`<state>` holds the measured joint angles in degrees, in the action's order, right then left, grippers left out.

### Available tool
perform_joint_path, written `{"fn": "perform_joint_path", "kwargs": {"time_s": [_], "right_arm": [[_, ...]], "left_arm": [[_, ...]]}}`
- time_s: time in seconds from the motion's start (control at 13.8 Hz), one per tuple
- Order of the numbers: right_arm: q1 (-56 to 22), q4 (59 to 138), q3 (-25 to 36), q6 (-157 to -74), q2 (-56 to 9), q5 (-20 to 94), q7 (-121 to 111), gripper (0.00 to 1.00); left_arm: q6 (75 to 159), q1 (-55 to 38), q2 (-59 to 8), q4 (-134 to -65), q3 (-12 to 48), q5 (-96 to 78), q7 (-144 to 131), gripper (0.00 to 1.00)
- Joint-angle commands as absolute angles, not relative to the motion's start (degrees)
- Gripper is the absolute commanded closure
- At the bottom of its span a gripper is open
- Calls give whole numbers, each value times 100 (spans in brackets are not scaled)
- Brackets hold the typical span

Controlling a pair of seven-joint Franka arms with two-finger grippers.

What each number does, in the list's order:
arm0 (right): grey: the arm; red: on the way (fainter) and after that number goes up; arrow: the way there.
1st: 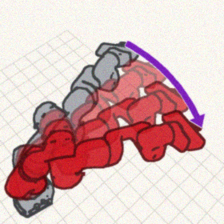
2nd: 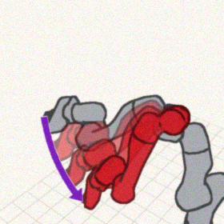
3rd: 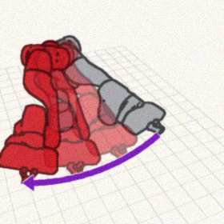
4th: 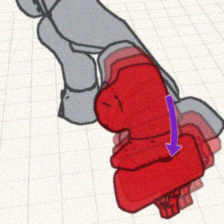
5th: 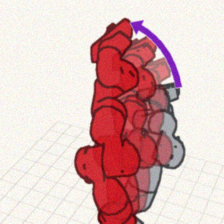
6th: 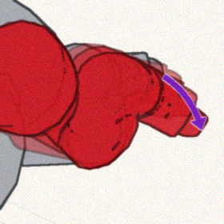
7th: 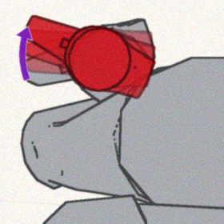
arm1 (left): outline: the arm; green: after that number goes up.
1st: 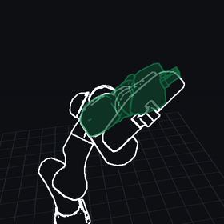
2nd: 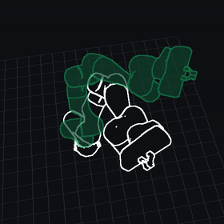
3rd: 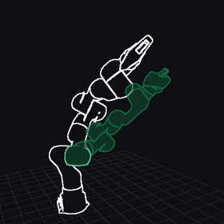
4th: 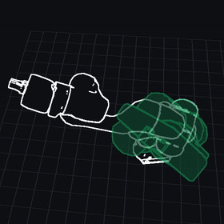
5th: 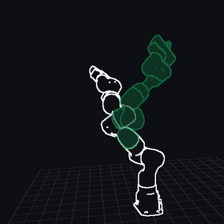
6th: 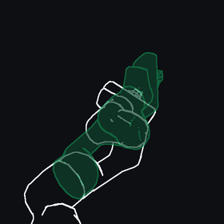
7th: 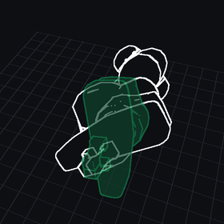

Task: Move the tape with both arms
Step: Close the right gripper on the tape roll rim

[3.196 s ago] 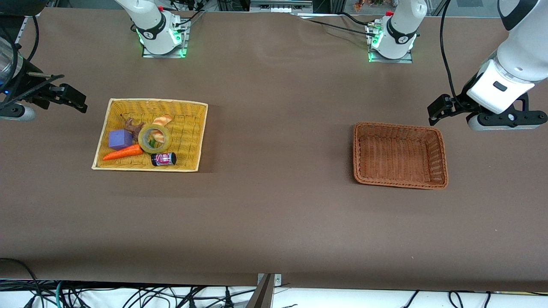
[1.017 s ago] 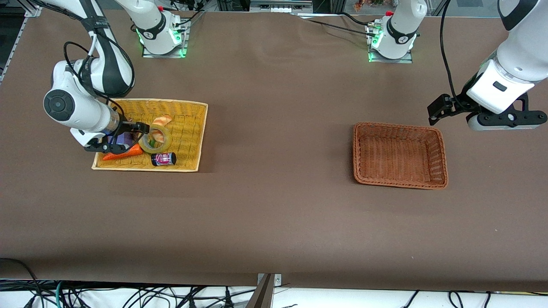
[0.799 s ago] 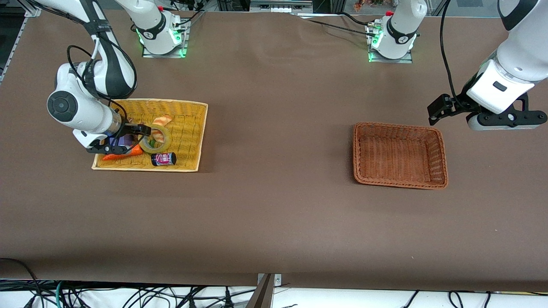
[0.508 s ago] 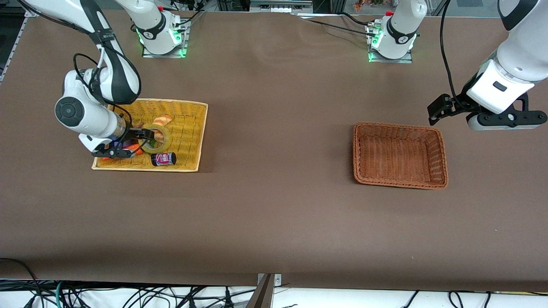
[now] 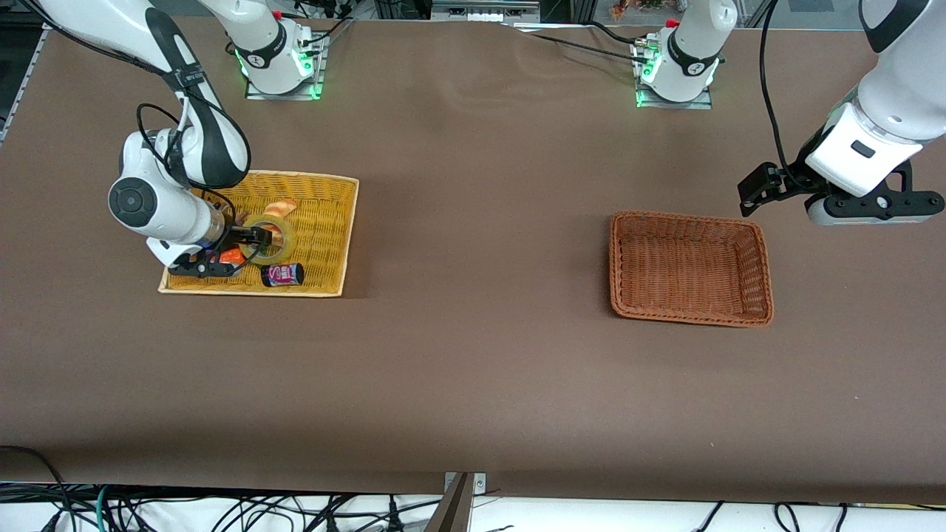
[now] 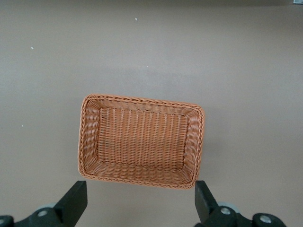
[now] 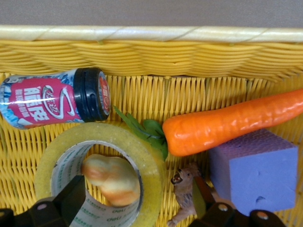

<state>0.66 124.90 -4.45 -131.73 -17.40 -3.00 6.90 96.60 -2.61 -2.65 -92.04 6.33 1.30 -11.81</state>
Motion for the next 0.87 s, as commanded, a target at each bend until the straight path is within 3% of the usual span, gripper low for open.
{"fn": "perform_joint_path", "kwargs": {"time_s": [0.0,0.15,0.29,0.36,0.8], "right_arm": [[105,12779,-457,-13552,-1687,-369,615,5],[114,12788,-448,-13535,-1687,-369,502,62],[123,12823,-448,-13544,-1696,-369,475,90],[123,12823,-448,-13527,-1688,-369,449,99],[114,12666,-448,-13343,-1530,-369,211,100]], "left_arm": [[9554,-290,-272,-9105,598,97,-1055,0],[9554,-299,-272,-9105,598,97,-1055,0],[9554,-299,-272,-9105,598,97,-1055,0],[9554,-299,-272,-9105,598,97,-1055,0],[9554,-299,-272,-9105,598,97,-1055,0]]}}
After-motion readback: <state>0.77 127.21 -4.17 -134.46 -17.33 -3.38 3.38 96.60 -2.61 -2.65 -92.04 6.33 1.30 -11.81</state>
